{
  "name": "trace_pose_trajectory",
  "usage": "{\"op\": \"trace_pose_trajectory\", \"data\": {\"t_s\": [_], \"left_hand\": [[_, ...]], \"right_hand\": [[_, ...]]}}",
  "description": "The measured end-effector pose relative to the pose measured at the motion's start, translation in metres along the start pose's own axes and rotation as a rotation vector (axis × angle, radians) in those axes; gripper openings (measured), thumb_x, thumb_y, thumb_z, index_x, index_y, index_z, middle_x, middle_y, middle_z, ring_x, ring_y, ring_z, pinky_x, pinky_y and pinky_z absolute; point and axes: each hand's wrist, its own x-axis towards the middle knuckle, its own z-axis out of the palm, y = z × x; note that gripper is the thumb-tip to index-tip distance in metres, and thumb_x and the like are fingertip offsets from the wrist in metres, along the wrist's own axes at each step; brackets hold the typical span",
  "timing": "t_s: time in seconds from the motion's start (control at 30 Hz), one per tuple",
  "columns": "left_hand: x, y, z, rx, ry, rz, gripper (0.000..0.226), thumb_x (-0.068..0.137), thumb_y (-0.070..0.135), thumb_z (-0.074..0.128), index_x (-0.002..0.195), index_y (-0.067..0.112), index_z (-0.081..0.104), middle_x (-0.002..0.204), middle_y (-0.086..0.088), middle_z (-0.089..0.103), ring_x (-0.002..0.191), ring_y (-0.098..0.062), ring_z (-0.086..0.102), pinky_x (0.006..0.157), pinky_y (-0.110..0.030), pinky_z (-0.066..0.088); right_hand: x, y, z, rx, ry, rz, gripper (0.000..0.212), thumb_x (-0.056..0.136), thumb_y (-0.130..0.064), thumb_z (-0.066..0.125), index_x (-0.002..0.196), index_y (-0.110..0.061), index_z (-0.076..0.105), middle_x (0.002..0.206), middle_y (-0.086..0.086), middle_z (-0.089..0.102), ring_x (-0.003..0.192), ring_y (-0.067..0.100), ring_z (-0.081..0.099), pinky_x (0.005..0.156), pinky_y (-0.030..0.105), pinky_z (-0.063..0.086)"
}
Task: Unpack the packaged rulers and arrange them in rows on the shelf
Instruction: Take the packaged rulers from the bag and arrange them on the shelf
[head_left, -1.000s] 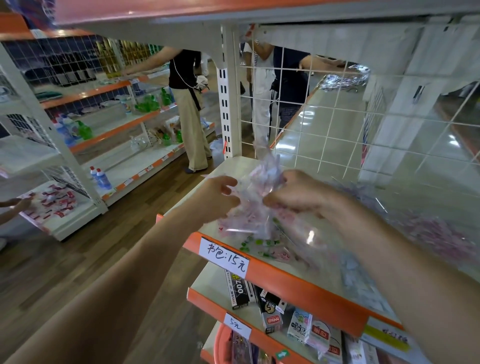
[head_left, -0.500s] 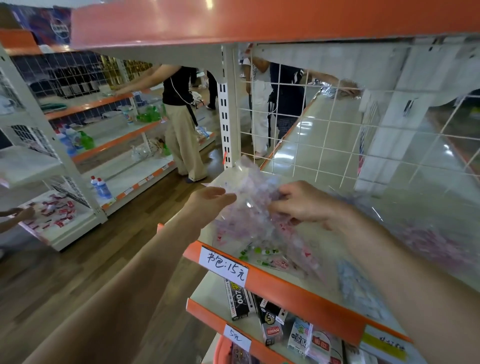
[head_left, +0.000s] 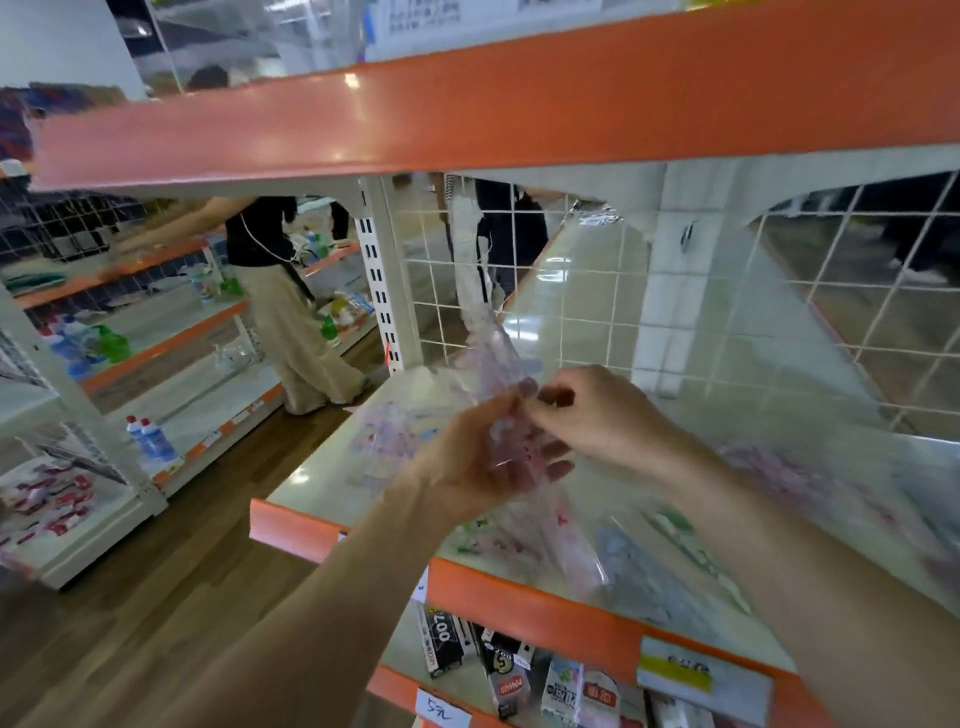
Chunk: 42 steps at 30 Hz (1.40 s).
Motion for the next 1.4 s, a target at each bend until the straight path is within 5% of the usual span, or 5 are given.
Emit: {"op": "trace_pose_trajectory", "data": {"t_s": [0.37, 0.7, 1.03, 1.2, 1.4], "left_hand": [[0.022, -0.048, 0.093, 0.475, -0.15, -0.321, 0.027, 0.078, 0.02, 0.059, 0.103, 0.011, 0.065, 0.093, -0.014, 0.071, 0.07, -0.028, 0.07, 0.053, -0.029, 0.055], [0.056, -0.107, 0.16, 0.427, -0.151, -0.351, 0.019, 0.081, 0.015, 0.054, 0.096, 0.007, 0.063, 0.089, -0.013, 0.073, 0.075, -0.03, 0.072, 0.062, -0.035, 0.059], [0.082, -0.155, 0.196, 0.289, 0.054, -0.259, 0.019, 0.097, 0.011, 0.048, 0.081, 0.008, 0.057, 0.066, -0.007, 0.07, 0.054, -0.02, 0.069, 0.048, -0.026, 0.054], [0.094, -0.167, 0.203, 0.111, 0.095, -0.187, 0.019, 0.096, 0.012, 0.051, 0.078, 0.011, 0.053, 0.071, -0.008, 0.065, 0.062, -0.021, 0.063, 0.053, -0.031, 0.056], [0.088, -0.16, 0.204, 0.152, 0.121, -0.159, 0.013, 0.094, 0.007, 0.052, 0.087, 0.008, 0.062, 0.074, -0.009, 0.071, 0.062, -0.021, 0.069, 0.051, -0.03, 0.058]], "right_hand": [[-0.057, 0.073, -0.115, 0.577, 0.129, 0.283, 0.004, 0.084, -0.025, 0.07, 0.085, -0.021, 0.068, 0.075, -0.008, 0.07, 0.068, 0.005, 0.063, 0.059, 0.019, 0.043], [-0.143, 0.171, -0.209, 0.763, 0.631, 0.454, 0.014, 0.092, -0.009, 0.056, 0.078, -0.013, 0.057, 0.054, -0.001, 0.064, 0.042, 0.005, 0.057, 0.038, 0.012, 0.034], [-0.181, 0.207, -0.207, -0.182, 0.448, 0.487, 0.034, 0.087, -0.025, 0.056, 0.06, -0.005, 0.061, 0.064, 0.012, 0.059, 0.065, 0.024, 0.058, 0.054, 0.027, 0.041], [-0.199, 0.15, -0.169, 0.002, 0.044, 0.335, 0.037, 0.08, -0.048, 0.064, 0.076, -0.011, 0.066, 0.064, -0.002, 0.07, 0.056, 0.008, 0.065, 0.053, 0.022, 0.051], [-0.193, 0.164, -0.159, 0.174, 0.038, 0.341, 0.017, 0.081, -0.024, 0.066, 0.094, -0.013, 0.061, 0.072, -0.002, 0.068, 0.059, 0.007, 0.063, 0.05, 0.018, 0.045]]}}
